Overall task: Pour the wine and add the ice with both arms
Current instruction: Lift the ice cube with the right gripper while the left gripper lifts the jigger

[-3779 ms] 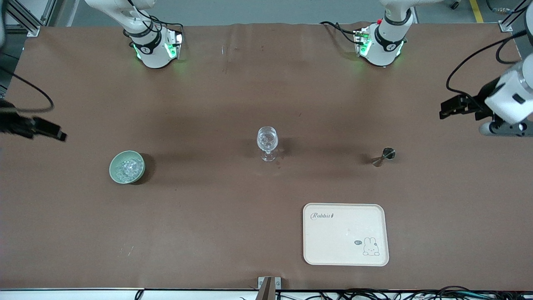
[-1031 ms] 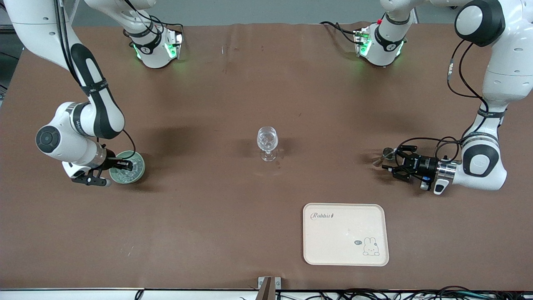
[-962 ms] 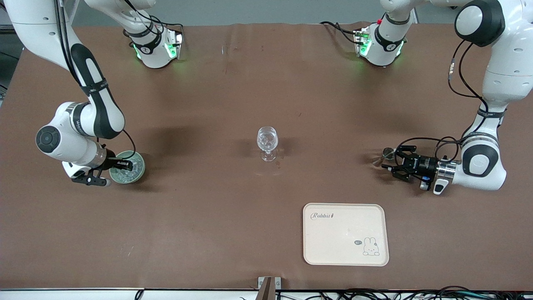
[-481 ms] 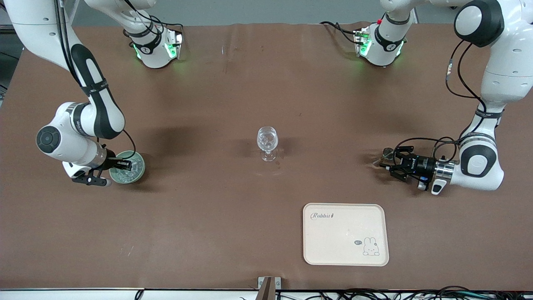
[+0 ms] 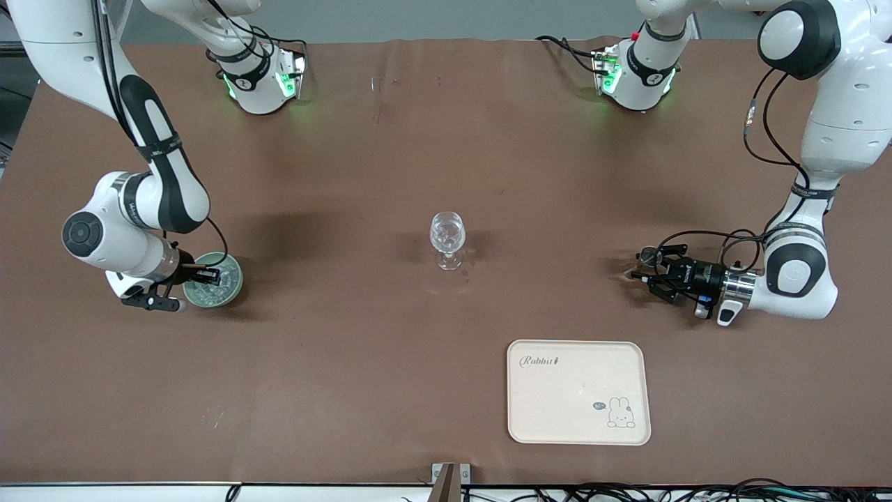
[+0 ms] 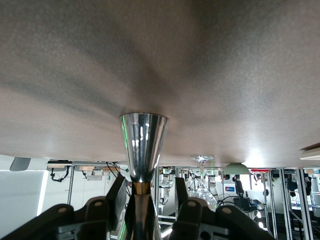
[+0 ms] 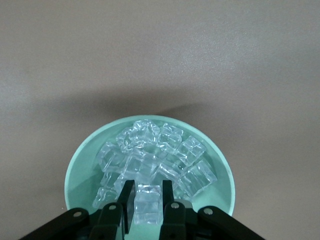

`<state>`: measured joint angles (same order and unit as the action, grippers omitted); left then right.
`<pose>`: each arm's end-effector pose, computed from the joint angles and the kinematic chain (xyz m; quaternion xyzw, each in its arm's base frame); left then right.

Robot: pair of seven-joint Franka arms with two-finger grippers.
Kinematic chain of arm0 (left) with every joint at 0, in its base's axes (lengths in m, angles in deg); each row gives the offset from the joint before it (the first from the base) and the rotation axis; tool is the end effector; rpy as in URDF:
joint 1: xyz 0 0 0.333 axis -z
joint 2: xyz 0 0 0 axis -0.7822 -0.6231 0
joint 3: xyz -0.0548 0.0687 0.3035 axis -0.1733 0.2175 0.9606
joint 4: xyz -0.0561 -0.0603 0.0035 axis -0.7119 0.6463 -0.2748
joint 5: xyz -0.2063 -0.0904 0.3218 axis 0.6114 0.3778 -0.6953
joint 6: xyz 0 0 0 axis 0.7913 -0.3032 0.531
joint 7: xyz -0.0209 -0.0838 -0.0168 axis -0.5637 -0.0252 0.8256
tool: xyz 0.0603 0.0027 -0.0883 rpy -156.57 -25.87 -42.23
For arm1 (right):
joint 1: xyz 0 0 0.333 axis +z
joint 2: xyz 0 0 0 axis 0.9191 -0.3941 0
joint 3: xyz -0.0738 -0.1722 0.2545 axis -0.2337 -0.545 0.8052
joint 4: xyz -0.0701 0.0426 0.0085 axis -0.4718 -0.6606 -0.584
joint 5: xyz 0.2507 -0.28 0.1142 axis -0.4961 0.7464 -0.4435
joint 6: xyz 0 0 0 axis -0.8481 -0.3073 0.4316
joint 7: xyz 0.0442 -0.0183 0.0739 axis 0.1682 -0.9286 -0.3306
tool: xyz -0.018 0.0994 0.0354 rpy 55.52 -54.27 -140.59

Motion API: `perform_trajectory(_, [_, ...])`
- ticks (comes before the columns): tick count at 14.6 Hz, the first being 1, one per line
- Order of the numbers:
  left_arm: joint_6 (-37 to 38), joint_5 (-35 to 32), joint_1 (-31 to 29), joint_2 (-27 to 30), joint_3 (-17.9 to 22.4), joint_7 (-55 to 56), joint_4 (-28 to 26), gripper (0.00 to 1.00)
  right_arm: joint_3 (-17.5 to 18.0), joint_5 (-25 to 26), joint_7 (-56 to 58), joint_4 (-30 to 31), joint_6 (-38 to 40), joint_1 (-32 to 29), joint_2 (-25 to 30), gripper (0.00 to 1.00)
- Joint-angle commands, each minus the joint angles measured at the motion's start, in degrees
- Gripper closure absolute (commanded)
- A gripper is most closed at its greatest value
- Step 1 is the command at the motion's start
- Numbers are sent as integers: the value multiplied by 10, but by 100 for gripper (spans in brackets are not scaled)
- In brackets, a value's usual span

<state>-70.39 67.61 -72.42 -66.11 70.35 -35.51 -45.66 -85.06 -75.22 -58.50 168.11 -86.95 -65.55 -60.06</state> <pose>0.6027 0.0454 0.1200 0.6928 0.4632 -0.4613 0.3044 0.5820 -0.0376 0.2240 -0.9965 0.0740 0.0356 0.0156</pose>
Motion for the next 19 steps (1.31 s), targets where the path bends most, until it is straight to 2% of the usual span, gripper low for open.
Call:
perform_trajectory(1, [0,6,0,-3,2,-7,1,56,0,-11,11,21,-19,-2,4,71])
perform_trajectory(5, [-1,4,0,-3,2,-9,2,64,0,-11,11,21,-17,-3,4,71])
perform_trajectory(11, [-1,12,0,-7,2,-29,2,83,0,-11,8,13,-4,-4,5,87])
perform_trajectory(14, [-1,25,-3,-8,2,-30,2,91,0,-12,6,-31,74,-2,7,98])
perform_trajectory(15, [-1,26,-1,-8,1,-30,2,97,-1,-11,10,-50,108,-4,9,100])
perform_trajectory(16, [-1,27,0,-8,1,-29,2,99,-2,-11,10,-72,139,-3,11,100])
perform_trajectory(19, [4,45,0,-4,0,-13,6,99,-5,-9,-2,-102,180,-3,52,100])
